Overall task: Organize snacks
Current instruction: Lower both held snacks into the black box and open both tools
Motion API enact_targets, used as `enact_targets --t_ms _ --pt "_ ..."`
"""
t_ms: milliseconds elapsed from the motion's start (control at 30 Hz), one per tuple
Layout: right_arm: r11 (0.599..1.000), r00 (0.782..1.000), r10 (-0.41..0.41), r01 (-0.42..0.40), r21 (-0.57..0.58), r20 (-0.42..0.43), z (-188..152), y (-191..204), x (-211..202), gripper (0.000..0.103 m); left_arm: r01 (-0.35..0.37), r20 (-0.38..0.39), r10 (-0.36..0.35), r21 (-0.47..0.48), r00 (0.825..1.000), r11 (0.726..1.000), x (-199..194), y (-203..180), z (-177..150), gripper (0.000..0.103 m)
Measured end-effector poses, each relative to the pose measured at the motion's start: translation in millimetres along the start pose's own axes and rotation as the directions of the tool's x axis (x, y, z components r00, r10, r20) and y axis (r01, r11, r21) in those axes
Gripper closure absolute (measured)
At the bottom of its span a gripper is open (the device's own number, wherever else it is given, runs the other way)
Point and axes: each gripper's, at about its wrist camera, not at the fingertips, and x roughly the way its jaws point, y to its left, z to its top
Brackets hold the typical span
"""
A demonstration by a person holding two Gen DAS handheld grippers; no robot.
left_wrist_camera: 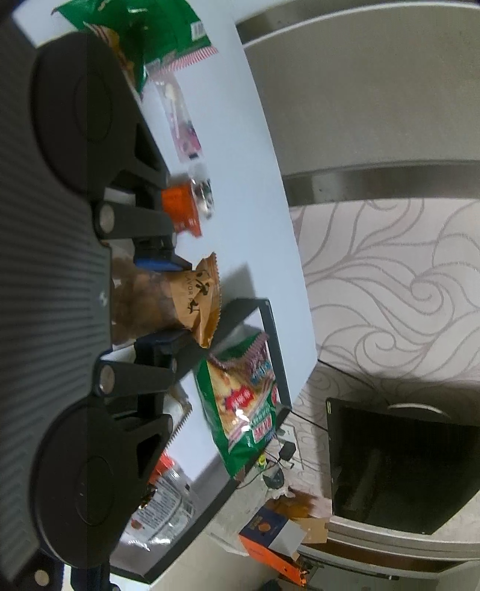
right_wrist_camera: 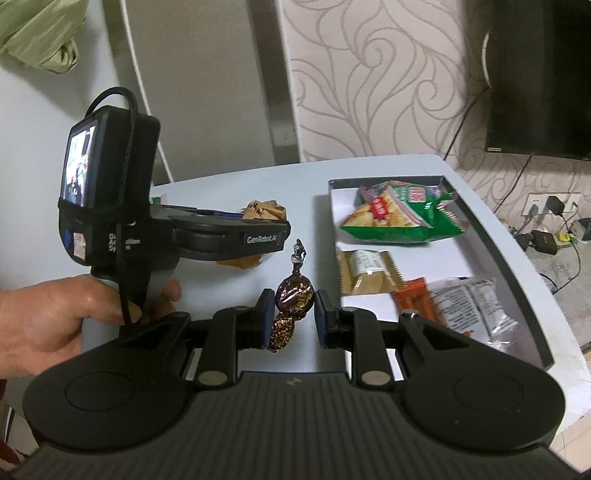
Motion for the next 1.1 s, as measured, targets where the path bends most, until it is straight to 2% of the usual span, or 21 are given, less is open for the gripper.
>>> enact_targets --t_ms 700,1100 --pt "0.991 0.992 -0.121 0.120 0.067 0.018 -2 -62 -18 0.076 0.120 0.012 -0.121 0.073 0.993 0.990 17 -66 16 0.068" --pt "0.975 0.983 -0.182 0.180 0.132 0.005 -8 -85 -20 0.076 0.145 -0.002 -0.146 0.134 0.989 0.980 34 -93 19 0.067"
